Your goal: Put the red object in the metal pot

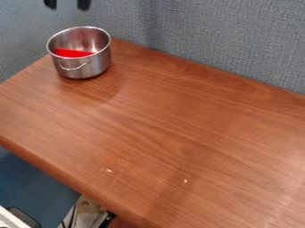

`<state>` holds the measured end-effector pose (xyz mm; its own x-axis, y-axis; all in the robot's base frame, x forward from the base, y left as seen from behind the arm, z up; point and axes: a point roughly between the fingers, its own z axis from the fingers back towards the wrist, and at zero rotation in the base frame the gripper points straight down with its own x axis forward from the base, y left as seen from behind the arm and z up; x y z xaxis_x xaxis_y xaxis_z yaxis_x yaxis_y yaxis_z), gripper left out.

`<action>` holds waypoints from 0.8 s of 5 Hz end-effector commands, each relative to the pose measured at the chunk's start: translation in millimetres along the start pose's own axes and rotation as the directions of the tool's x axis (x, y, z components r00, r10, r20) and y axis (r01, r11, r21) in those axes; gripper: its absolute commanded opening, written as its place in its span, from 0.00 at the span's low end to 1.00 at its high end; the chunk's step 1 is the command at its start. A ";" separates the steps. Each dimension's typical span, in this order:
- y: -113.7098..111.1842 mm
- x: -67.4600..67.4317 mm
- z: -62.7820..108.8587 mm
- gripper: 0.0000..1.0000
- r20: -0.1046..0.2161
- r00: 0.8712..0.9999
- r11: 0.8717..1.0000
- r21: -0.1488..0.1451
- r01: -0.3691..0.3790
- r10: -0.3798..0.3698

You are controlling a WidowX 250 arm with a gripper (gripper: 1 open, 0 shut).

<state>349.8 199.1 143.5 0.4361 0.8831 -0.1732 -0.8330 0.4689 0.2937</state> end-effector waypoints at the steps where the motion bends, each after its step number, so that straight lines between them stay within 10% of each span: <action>1: 20.8 -40.4 42.7 1.00 0.132 0.991 1.000 -0.030 0.006 -0.002; 2: 22.8 -49.9 43.5 1.00 0.129 0.991 0.999 -0.015 -0.042 0.043; 4: 48.9 -6.3 34.4 1.00 0.153 0.985 0.993 0.093 0.069 -0.083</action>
<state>323.0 212.7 166.9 0.5513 0.8257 -0.1193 -0.7411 0.5504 0.3845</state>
